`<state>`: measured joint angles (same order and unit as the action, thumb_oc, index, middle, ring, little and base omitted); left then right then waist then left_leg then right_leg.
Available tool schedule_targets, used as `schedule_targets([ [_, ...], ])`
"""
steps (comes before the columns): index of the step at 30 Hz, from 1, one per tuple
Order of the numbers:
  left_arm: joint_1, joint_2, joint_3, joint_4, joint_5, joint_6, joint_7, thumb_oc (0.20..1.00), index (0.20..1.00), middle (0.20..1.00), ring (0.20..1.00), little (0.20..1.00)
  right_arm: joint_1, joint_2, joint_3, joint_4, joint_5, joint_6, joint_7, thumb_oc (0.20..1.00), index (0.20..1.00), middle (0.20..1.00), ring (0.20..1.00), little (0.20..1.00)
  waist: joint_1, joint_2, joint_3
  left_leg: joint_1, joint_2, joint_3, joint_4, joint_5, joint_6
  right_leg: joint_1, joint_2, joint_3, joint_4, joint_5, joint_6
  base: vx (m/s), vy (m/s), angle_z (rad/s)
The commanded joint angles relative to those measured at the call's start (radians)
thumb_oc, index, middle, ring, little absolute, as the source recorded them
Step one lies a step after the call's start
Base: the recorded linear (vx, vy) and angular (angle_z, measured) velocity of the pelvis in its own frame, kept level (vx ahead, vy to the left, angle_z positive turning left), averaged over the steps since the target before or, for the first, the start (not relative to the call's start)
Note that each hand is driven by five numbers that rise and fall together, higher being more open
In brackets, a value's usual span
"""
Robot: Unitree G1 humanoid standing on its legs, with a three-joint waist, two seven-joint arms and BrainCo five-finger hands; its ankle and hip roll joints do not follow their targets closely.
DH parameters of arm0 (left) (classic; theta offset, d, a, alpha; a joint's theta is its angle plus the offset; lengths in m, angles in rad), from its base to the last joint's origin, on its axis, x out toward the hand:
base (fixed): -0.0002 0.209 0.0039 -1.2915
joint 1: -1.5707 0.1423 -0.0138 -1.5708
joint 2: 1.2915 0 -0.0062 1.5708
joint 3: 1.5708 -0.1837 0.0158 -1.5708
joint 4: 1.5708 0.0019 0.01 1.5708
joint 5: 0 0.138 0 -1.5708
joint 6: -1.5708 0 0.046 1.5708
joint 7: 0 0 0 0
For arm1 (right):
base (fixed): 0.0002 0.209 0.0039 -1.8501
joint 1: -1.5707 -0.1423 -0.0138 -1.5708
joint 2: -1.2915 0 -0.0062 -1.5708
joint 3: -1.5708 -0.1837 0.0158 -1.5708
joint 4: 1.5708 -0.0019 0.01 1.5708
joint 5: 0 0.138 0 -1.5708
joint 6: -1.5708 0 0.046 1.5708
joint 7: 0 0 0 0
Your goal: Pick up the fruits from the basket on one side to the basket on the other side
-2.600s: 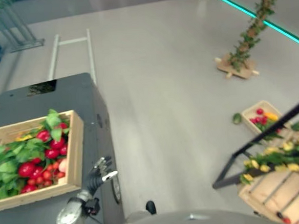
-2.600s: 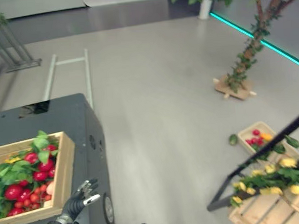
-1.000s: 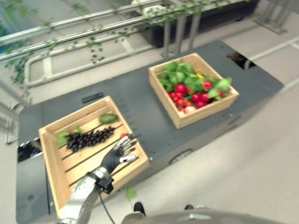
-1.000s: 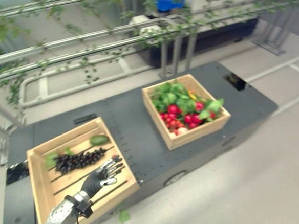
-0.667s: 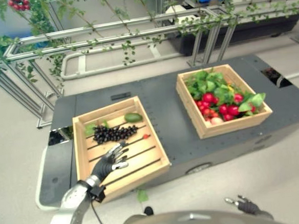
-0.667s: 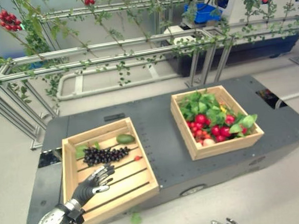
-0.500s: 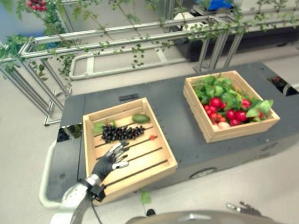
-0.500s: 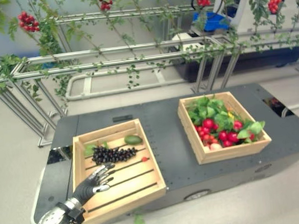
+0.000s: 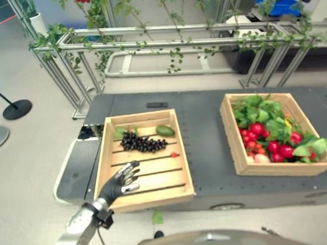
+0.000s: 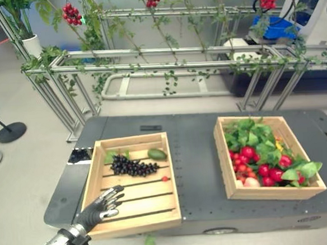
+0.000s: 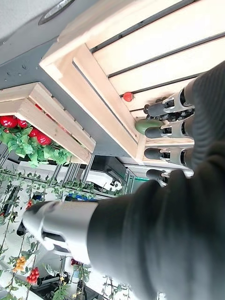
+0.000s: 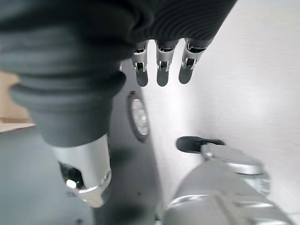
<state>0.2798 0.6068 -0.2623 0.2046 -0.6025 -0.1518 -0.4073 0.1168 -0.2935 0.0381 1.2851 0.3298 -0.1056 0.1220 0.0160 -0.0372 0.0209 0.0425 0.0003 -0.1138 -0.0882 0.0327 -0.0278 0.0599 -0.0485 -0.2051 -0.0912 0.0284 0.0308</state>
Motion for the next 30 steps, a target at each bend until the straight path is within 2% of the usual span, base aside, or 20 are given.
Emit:
schedule_targets([
  [1,-0.041,0.009,0.018,-0.092,0.0,-0.039,-0.01,1.0,1.0,1.0,1.0,1.0,-0.016,-0.013,0.031,0.02,0.015,-0.021,0.005,1.0,1.0,1.0,1.0,1.0,0.006,-0.019,-0.015,-0.007,-0.037,0.024,0.013,-0.065,0.01,-0.035,-0.018,-0.007,0.079,-0.06,0.067,0.03,-0.068,0.12],
  [15,-0.046,0.006,0.024,-0.073,0.016,-0.04,0.009,1.0,1.0,1.0,1.0,1.0,0.005,-0.019,0.021,0.005,0.028,-0.026,0.002,1.0,1.0,1.0,1.0,1.0,-0.003,-0.02,-0.015,-0.026,-0.029,0.007,0.002,-0.046,-0.004,-0.03,-0.014,-0.034,0.06,-0.061,0.057,0.0,-0.02,0.05],
  [30,-0.014,-0.054,0.111,0.002,0.032,-0.055,0.055,1.0,1.0,1.0,1.0,1.0,0.022,0.0,0.011,-0.018,0.027,-0.028,0.006,1.0,1.0,1.0,1.0,1.0,-0.008,-0.019,-0.03,0.011,-0.029,0.049,0.001,-0.075,0.004,0.004,-0.02,-0.014,0.05,-0.065,0.064,0.03,0.009,0.01],
])
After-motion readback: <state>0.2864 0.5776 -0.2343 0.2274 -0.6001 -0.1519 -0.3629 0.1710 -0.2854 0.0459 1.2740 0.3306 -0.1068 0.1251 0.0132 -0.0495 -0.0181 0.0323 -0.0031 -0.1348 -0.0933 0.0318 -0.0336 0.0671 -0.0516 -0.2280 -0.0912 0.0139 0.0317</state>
